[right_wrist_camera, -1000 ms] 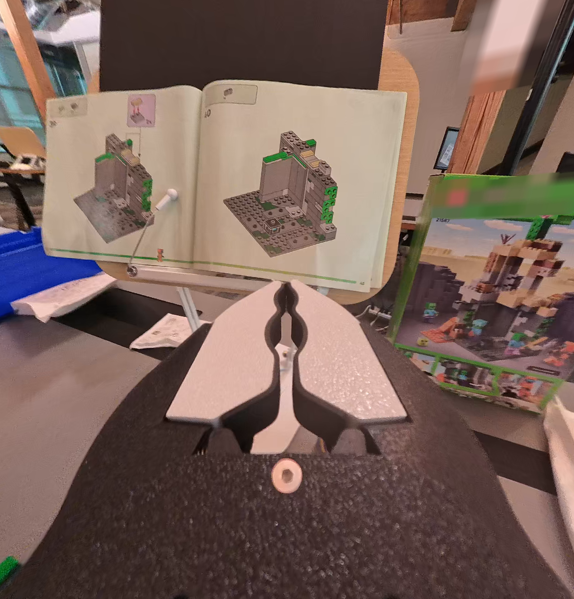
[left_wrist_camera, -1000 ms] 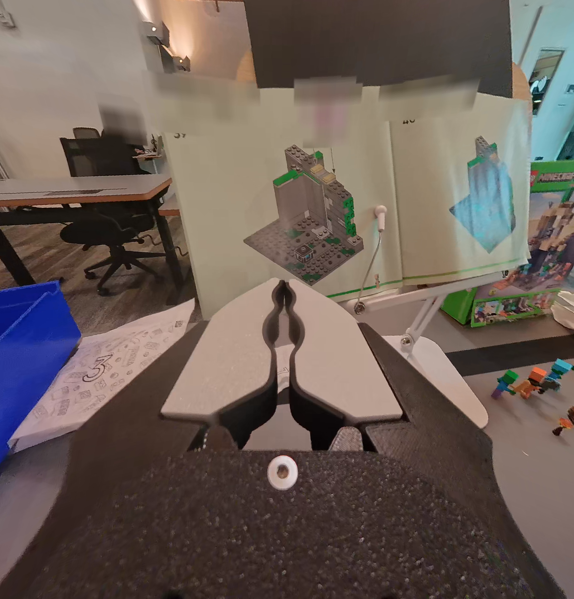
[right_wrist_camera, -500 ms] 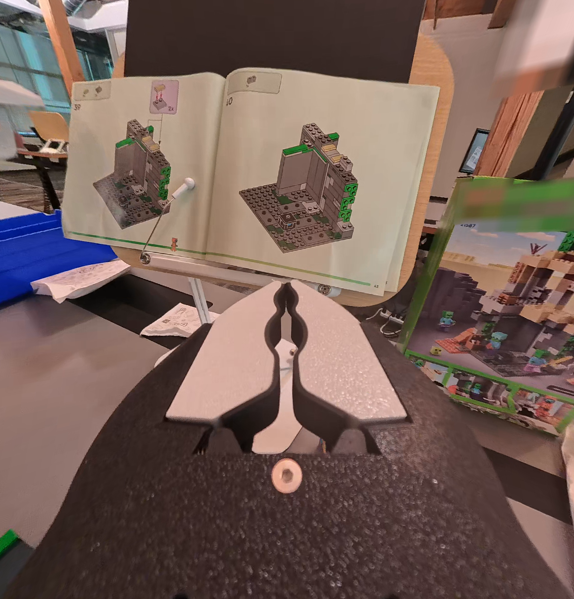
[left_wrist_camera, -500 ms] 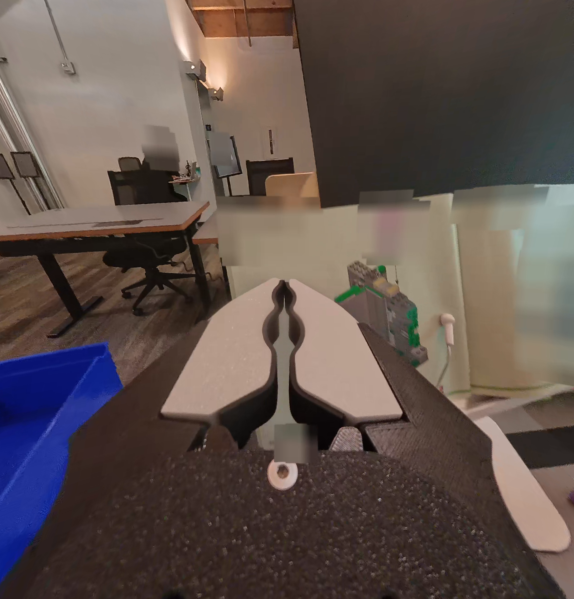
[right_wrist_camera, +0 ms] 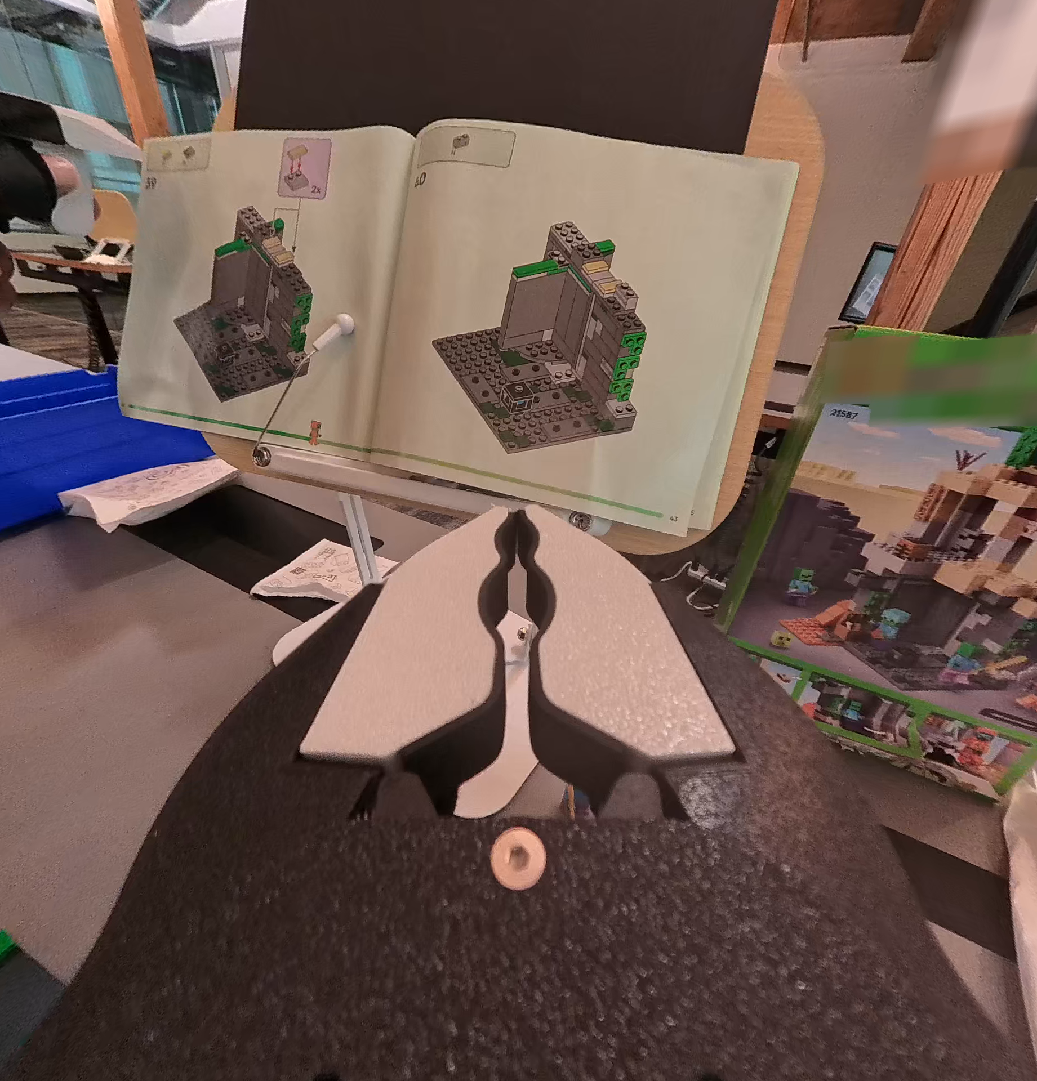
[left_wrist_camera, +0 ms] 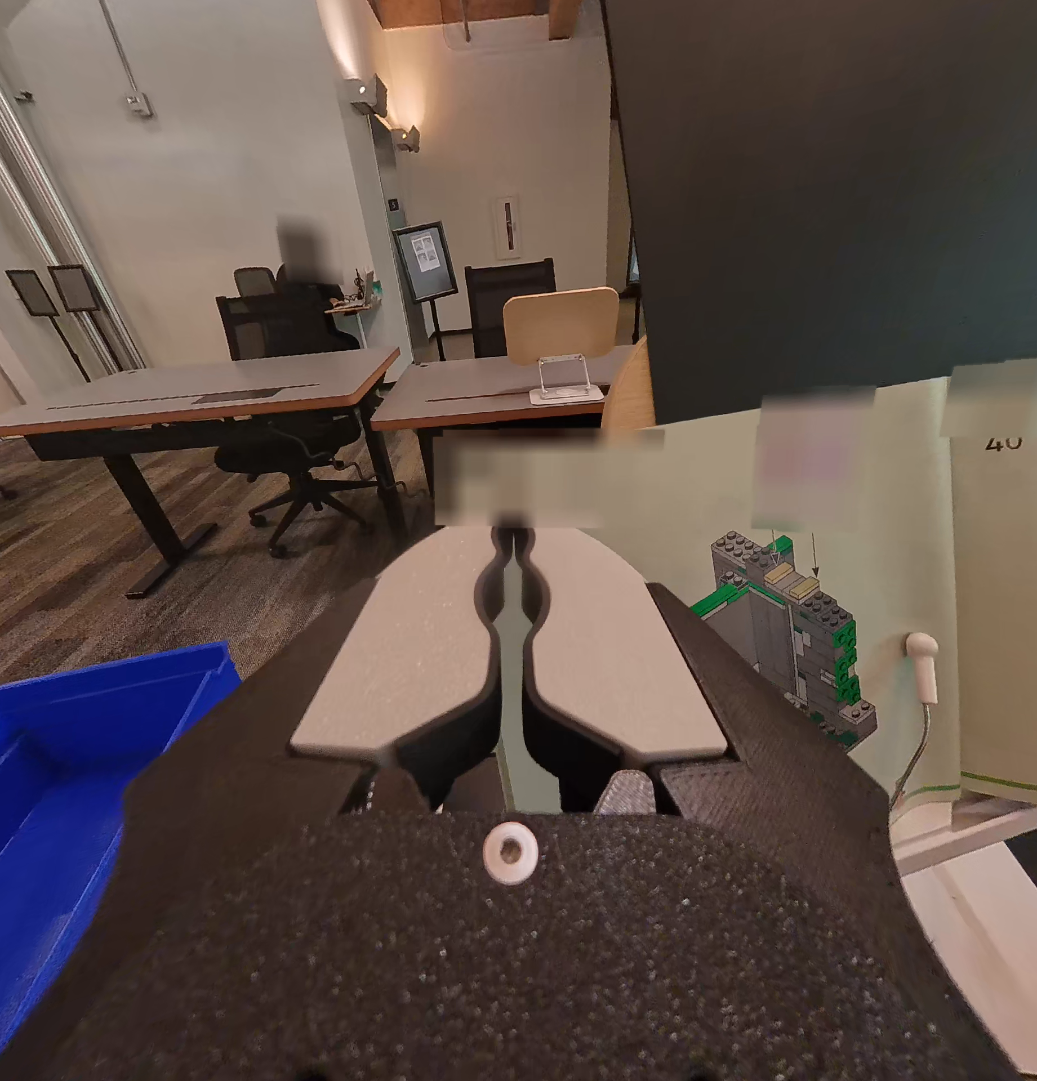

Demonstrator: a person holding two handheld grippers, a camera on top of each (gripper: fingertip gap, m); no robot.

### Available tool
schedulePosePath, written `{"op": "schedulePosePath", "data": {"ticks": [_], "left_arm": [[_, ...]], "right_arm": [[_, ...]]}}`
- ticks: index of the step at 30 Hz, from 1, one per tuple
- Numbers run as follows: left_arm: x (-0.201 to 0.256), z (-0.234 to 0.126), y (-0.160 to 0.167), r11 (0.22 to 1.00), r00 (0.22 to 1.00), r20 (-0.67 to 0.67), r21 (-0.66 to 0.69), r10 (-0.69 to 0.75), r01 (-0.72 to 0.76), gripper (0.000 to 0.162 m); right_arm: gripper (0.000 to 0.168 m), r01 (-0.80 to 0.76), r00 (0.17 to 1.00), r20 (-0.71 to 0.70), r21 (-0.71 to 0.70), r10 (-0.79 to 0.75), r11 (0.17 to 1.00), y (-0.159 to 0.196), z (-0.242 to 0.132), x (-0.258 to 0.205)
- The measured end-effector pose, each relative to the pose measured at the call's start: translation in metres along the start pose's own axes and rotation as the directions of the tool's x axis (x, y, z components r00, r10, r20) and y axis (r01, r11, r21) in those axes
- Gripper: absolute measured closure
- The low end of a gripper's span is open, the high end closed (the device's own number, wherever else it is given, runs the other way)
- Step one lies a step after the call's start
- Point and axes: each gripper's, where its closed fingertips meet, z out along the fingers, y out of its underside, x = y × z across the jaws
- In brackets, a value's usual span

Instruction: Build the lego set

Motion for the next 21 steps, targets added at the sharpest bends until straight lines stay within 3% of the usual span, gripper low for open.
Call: {"op": "schedulePosePath", "data": {"ticks": [13,21], "left_arm": [[0.022,-0.012,-0.008,1.0,0.997,-0.073,0.023,0.015,-0.013,0.162],[0.036,-0.038,-0.012,0.999,0.989,-0.14,0.027,0.042,-0.039,0.162]], "right_arm": [[0.168,0.095,0.995,-0.02,-0.009,-0.095,0.995,0.003,0.0,-0.002],[0.168,0.088,0.996,-0.019,-0.004,-0.089,0.996,0.001,-0.002,-0.001]]}}
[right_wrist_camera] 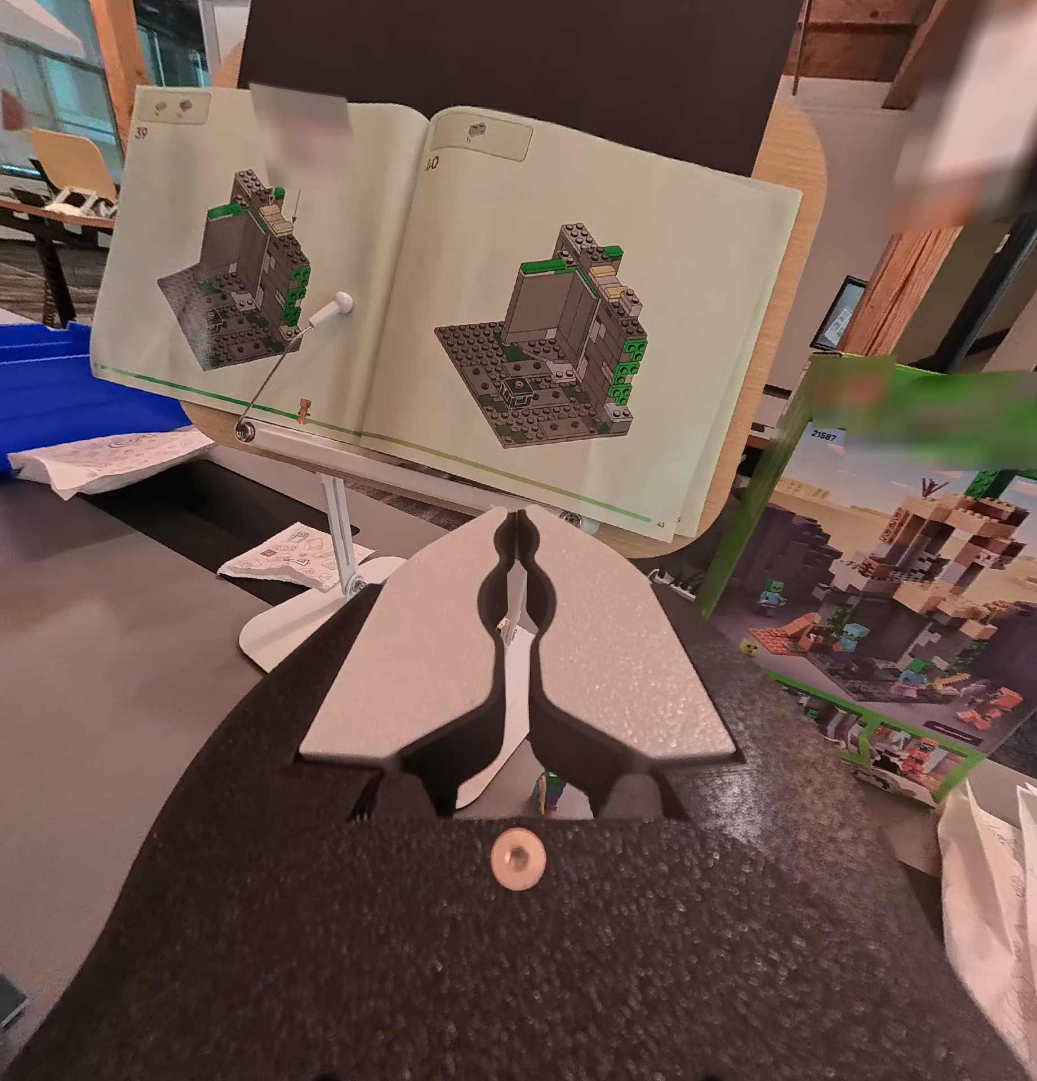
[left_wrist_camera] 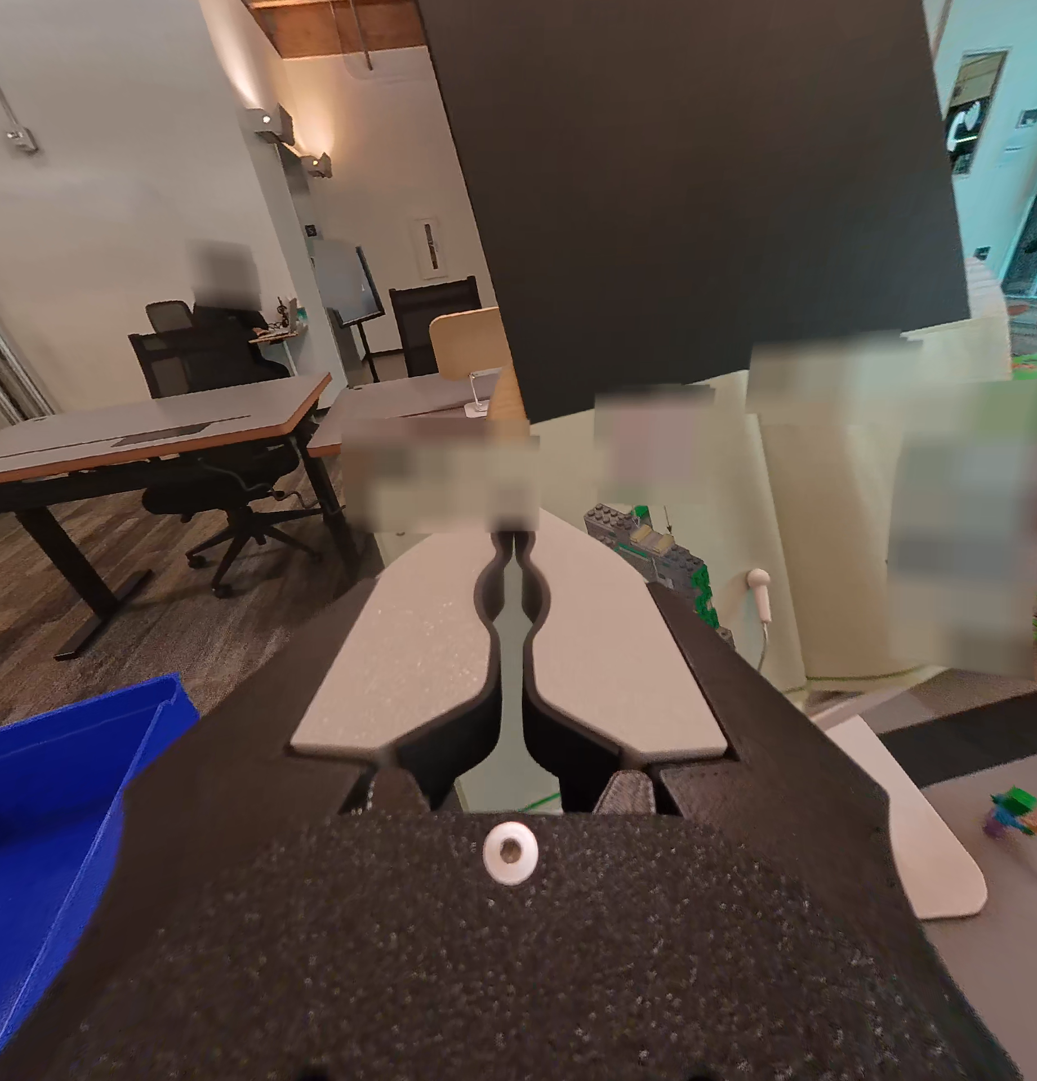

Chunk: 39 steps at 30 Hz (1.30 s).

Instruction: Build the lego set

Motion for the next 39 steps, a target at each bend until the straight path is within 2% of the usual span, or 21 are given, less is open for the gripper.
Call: {"op": "schedulePosePath", "data": {"ticks": [7,12,13,14,15,20,25,27,32,39], "left_arm": [[0.01,-0.041,0.025,0.997,0.995,-0.1,-0.068,0.021,-0.028,0.162],[0.01,-0.08,0.071,0.975,0.979,-0.204,-0.217,-0.004,-0.041,0.162],[0.01,-0.089,0.084,0.964,0.973,-0.23,-0.26,0.002,-0.063,0.158],[0.009,-0.098,0.097,0.949,0.966,-0.259,-0.302,0.012,-0.093,0.148],[0.008,-0.107,0.11,0.932,0.958,-0.286,-0.34,0.022,-0.123,0.147],[-0.003,-0.152,0.167,0.835,0.912,-0.405,-0.478,0.066,-0.273,0.145],[0.006,-0.195,0.227,0.674,0.863,-0.504,-0.624,0.038,-0.395,0.145],[0.017,-0.211,0.246,0.624,0.869,-0.494,-0.672,0.022,-0.398,0.147],[0.021,-0.239,0.288,0.515,0.921,-0.368,-0.77,0.125,-0.377,0.149],[0.022,-0.242,0.31,0.551,0.967,-0.229,-0.795,0.114,-0.254,0.147]], "right_arm": [[0.168,-0.005,1.0,0.005,0.005,0.005,1.0,-0.001,-0.001,0.0],[0.168,-0.007,1.0,0.012,0.011,0.007,1.0,-0.004,-0.002,-0.002],[0.168,-0.006,1.0,0.013,0.011,0.006,1.0,-0.004,-0.002,-0.003],[0.168,-0.006,1.0,0.015,0.011,0.006,1.0,-0.004,-0.002,-0.004],[0.168,-0.007,1.0,0.017,0.01,0.007,1.0,-0.004,-0.002,-0.004],[0.168,0.004,1.0,0.031,0.006,-0.004,1.0,-0.004,-0.002,-0.011],[0.168,0.021,0.998,0.063,0.027,-0.023,0.999,-0.017,-0.009,-0.024],[0.168,0.036,0.996,0.079,0.032,-0.038,0.999,-0.022,-0.013,-0.03],[0.168,0.048,0.987,0.154,0.019,-0.05,0.999,-0.027,-0.029,-0.048],[0.167,0.041,0.976,0.215,-0.081,-0.023,0.996,0.0,-0.088,-0.067]]}}
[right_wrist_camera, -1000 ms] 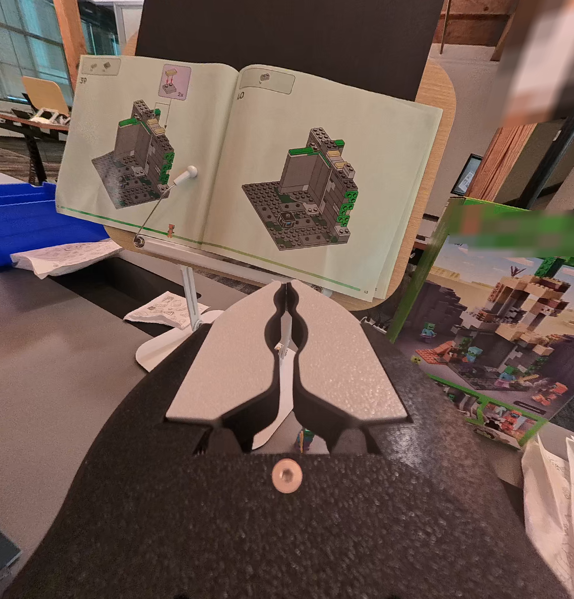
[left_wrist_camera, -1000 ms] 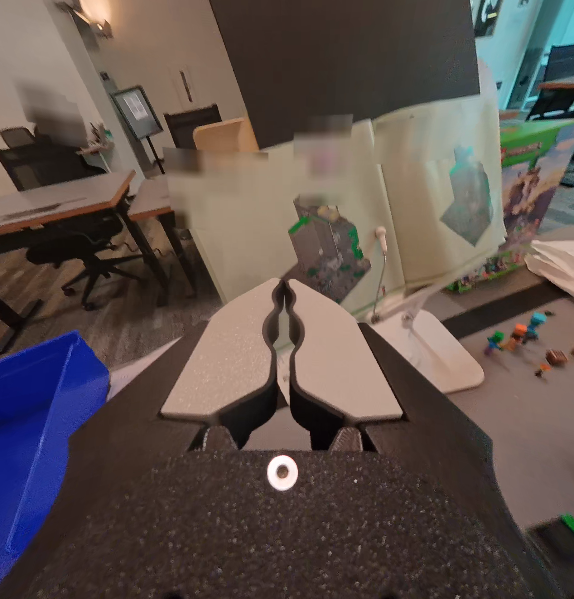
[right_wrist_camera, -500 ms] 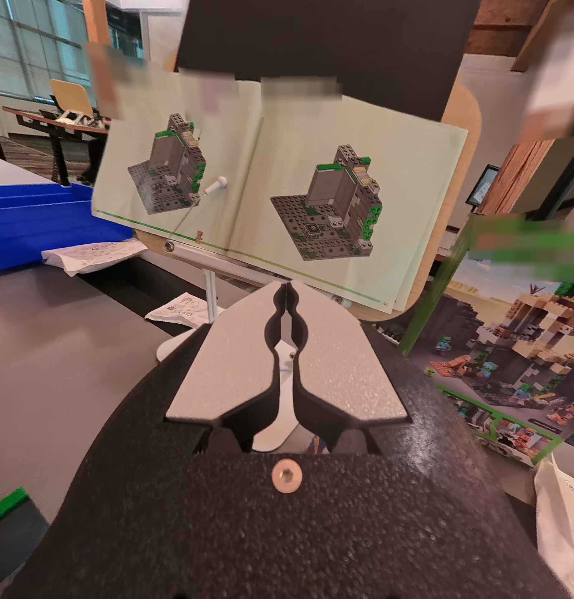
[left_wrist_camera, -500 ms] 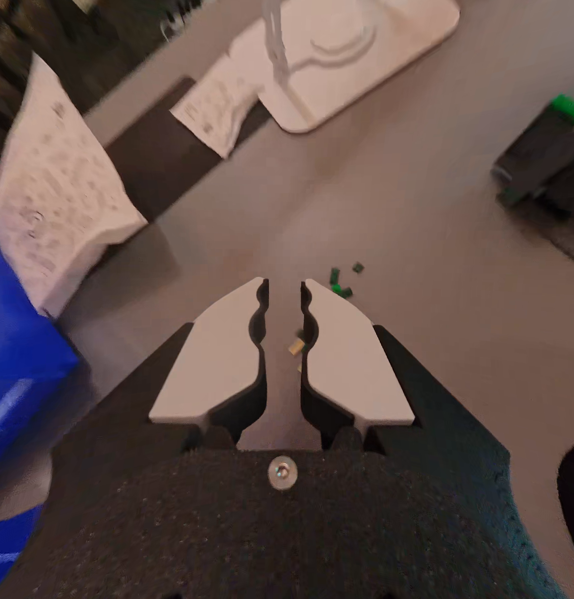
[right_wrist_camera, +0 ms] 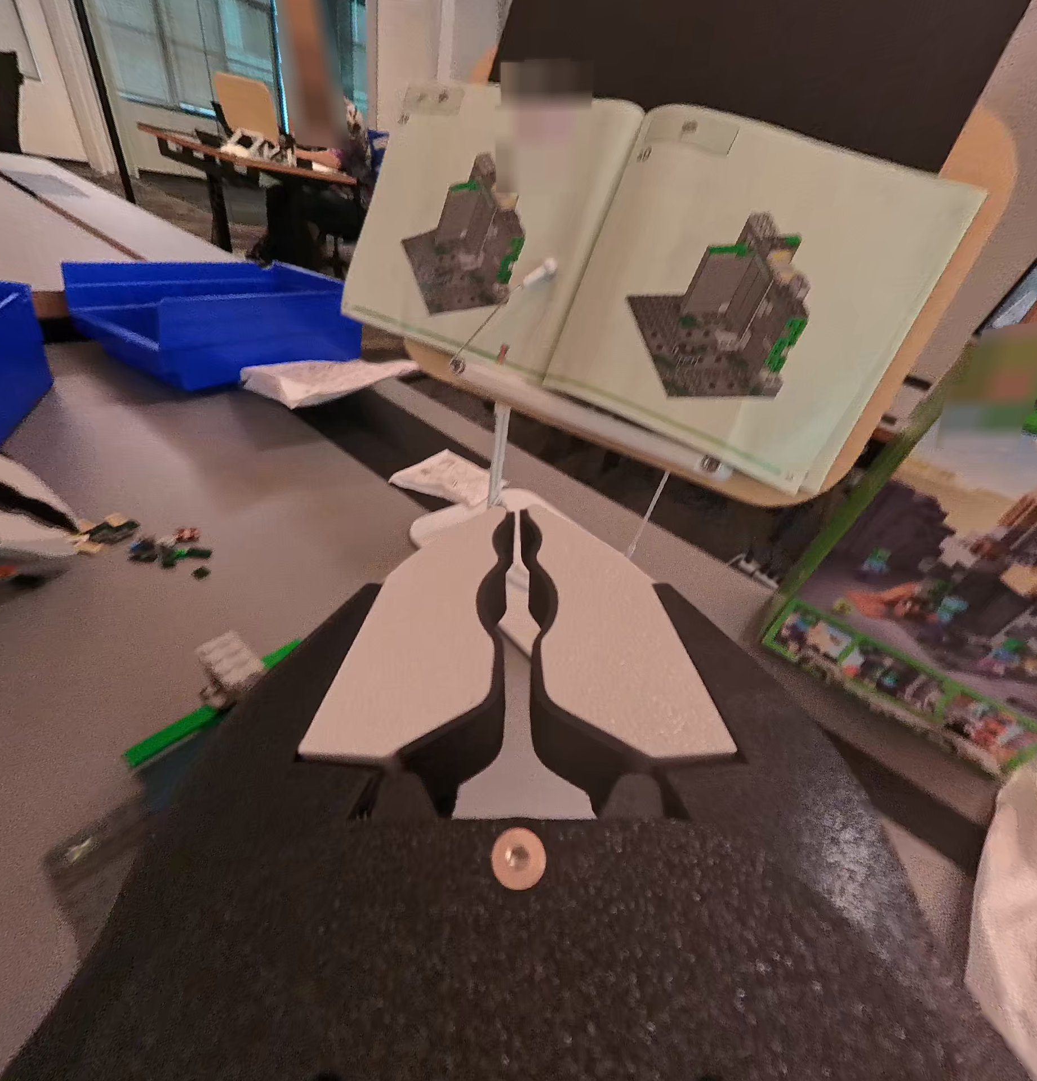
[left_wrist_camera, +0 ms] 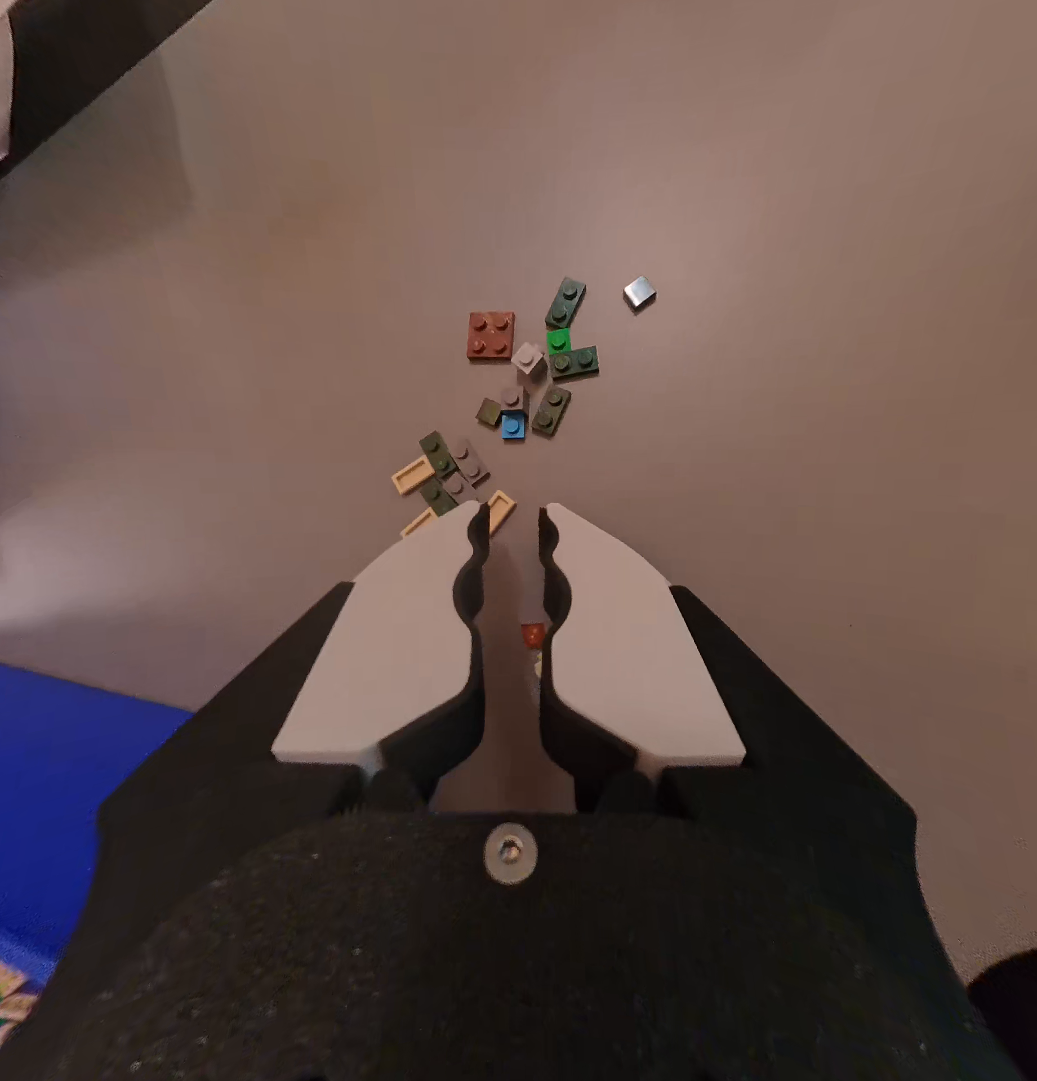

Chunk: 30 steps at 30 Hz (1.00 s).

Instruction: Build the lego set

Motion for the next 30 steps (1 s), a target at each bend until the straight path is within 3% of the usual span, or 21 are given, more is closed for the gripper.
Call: {"op": "schedulePosePath", "data": {"ticks": [6,11,18,25,30], "left_arm": [[0.003,0.011,0.003,0.999,0.999,-0.001,0.022,-0.047,0.048,0.148],[-0.002,0.014,0.002,0.998,0.999,0.01,0.033,-0.053,0.052,0.148],[-0.004,0.015,0.002,0.993,0.994,-0.052,0.048,-0.101,0.104,0.149],[-0.007,0.015,0.006,0.995,0.997,-0.019,0.068,-0.075,0.077,0.162],[0.013,0.002,-0.001,0.975,0.98,-0.153,0.161,-0.13,0.155,0.162]], "right_arm": [[0.167,-0.081,0.996,-0.045,-0.066,0.078,0.995,0.048,-0.039,-0.022],[0.167,-0.121,0.991,-0.072,-0.095,0.114,0.988,0.076,-0.047,-0.025],[0.167,-0.176,0.983,-0.075,-0.099,0.169,0.979,0.088,-0.046,-0.022],[0.167,-0.164,0.985,-0.068,-0.105,0.157,0.981,0.091,-0.046,-0.024],[0.167,-0.157,0.987,-0.049,-0.102,0.153,0.982,0.089,-0.046,-0.028]]}}
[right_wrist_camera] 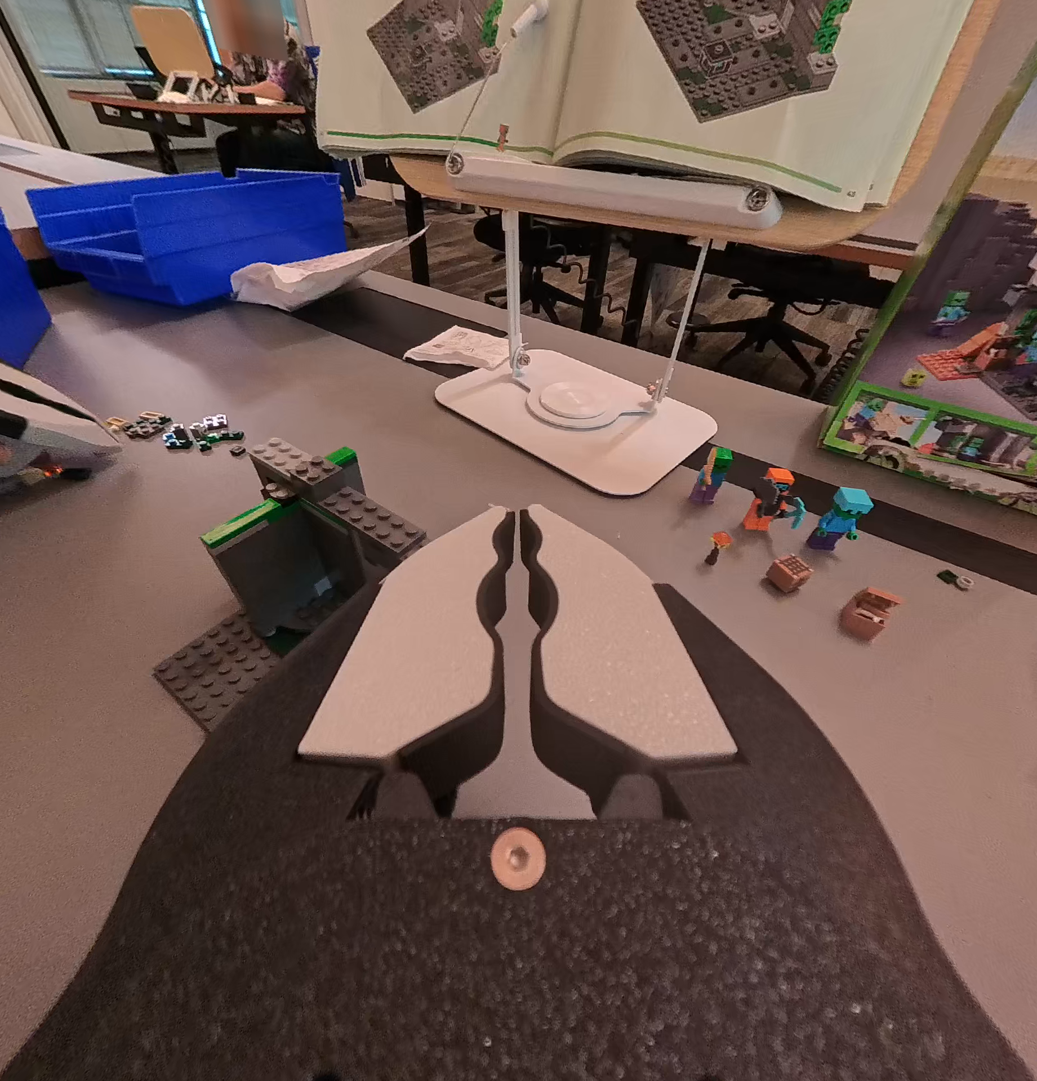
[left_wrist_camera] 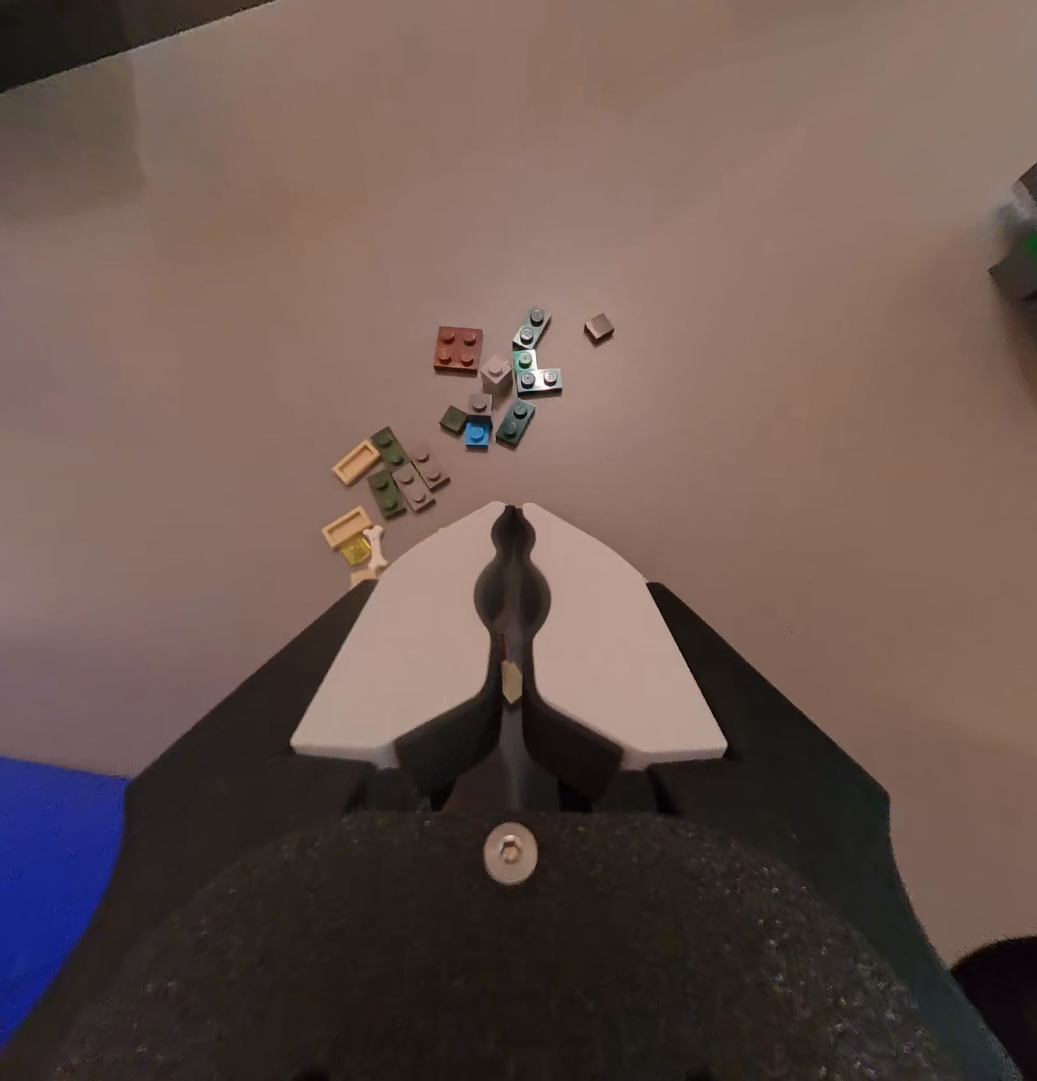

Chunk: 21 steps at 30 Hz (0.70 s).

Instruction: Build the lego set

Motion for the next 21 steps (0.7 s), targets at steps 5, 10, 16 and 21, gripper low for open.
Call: {"op": "schedulePosePath", "data": {"ticks": [5,10,16,21], "left_arm": [[0.001,-0.017,-0.004,1.0,1.0,0.008,0.015,0.027,-0.028,0.162],[-0.005,-0.029,-0.002,0.999,0.999,0.014,-0.018,0.042,-0.042,0.162],[-0.014,-0.02,0.006,0.995,0.998,0.041,-0.096,0.044,-0.04,0.162],[-0.013,-0.005,0.012,0.985,0.998,0.054,-0.169,0.031,-0.022,0.143]], "right_arm": [[0.167,0.012,1.0,0.02,-0.005,-0.011,1.0,0.001,0.0,-0.006],[0.167,0.012,0.999,0.038,-0.013,-0.012,1.0,0.002,0.0,-0.008],[0.167,0.019,0.998,0.052,-0.019,-0.018,1.0,0.003,0.0,-0.011],[0.167,0.014,0.998,0.061,-0.023,-0.013,1.0,0.003,0.0,-0.012]]}}
